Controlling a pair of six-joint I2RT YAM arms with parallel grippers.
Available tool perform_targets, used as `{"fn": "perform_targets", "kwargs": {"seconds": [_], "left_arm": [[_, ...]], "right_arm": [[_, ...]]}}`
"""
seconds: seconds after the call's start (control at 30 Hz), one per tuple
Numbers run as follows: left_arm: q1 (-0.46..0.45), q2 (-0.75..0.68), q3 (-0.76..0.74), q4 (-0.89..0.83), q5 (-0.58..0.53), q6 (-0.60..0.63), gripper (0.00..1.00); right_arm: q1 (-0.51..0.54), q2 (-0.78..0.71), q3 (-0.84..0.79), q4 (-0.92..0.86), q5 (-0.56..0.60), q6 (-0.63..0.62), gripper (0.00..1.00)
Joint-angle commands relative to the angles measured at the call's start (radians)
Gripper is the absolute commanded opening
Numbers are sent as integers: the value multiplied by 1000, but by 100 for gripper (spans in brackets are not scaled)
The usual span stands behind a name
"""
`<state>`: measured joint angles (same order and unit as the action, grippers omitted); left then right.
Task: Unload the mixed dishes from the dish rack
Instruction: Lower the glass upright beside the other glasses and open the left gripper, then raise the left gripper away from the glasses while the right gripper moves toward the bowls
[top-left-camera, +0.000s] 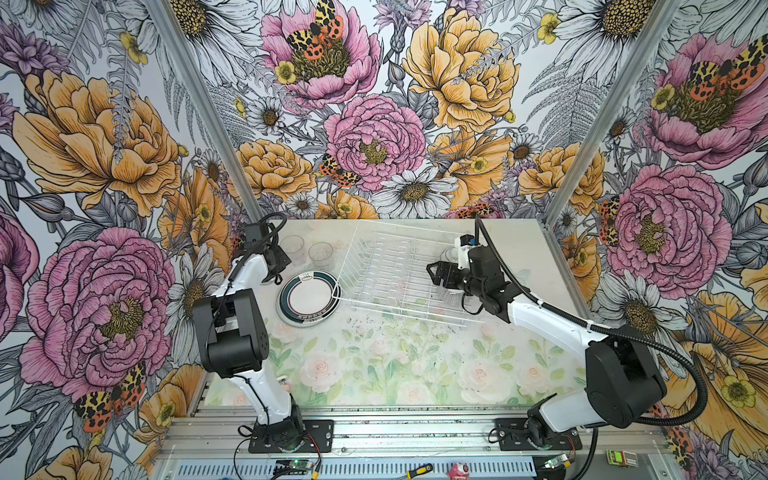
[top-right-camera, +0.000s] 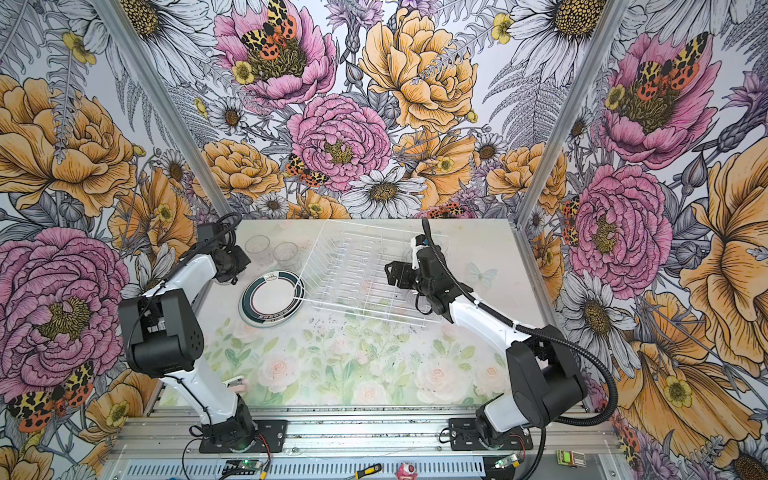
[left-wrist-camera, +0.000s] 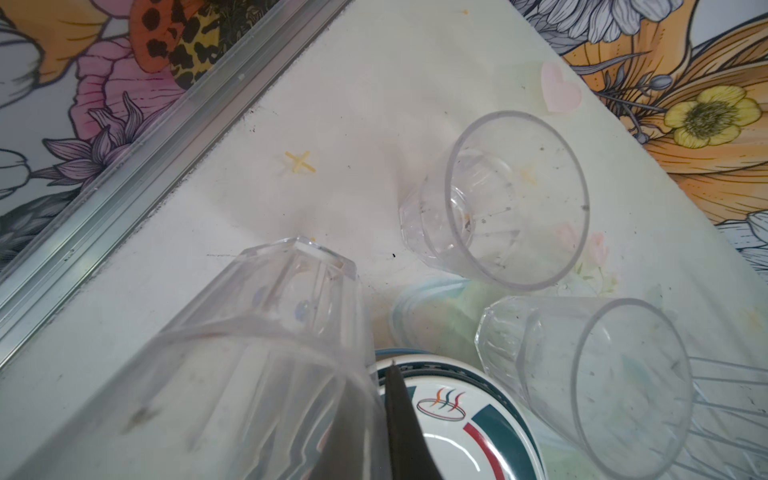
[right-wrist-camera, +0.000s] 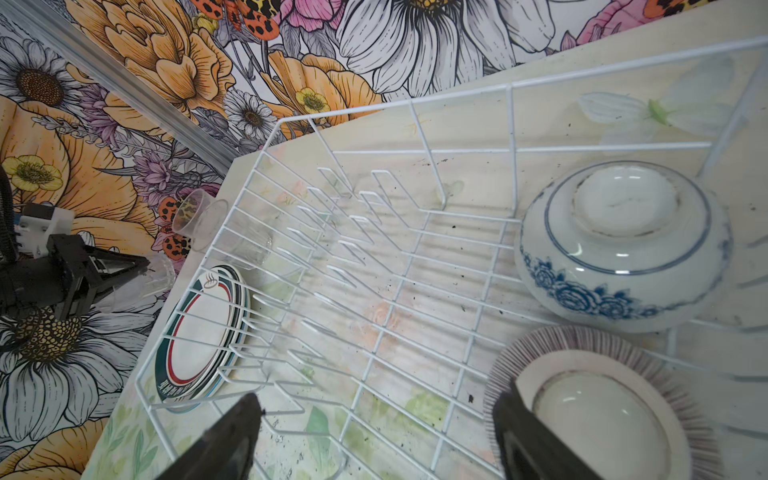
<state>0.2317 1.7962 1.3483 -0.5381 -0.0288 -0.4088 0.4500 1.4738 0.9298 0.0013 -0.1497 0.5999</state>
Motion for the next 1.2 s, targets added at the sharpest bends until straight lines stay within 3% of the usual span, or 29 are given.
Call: {"fn": "perform_targets", "kwargs": {"seconds": [0.0, 0.07, 0.3, 0.37, 0.53, 0.83, 0.97, 1.17], "left_arm": [[-6, 7, 48, -26, 14, 32, 3], [-6, 15, 61, -42, 6, 41, 9], [-13, 80, 99, -90, -5, 61, 16], [-21, 91, 106, -104, -17, 70, 29], [-36, 83, 115, -118, -30, 79, 47], [-78, -72, 90, -117, -84, 91, 74], [-99, -161, 76, -114, -85, 125, 80], [-132, -333, 4, -90, -119, 136, 91]], "right_arm": [[-9, -5, -2, -9, 19, -22, 88], [-13, -1, 3, -14, 12, -21, 88], [-28, 3, 8, -24, -3, -24, 89], [-31, 5, 7, -29, -5, -23, 88], [-34, 5, -6, -29, -2, -22, 88], [-51, -2, -1, -48, 9, -24, 90], [-64, -19, 7, -68, 3, -35, 95], [-176, -95, 2, -124, 14, -52, 99]]}}
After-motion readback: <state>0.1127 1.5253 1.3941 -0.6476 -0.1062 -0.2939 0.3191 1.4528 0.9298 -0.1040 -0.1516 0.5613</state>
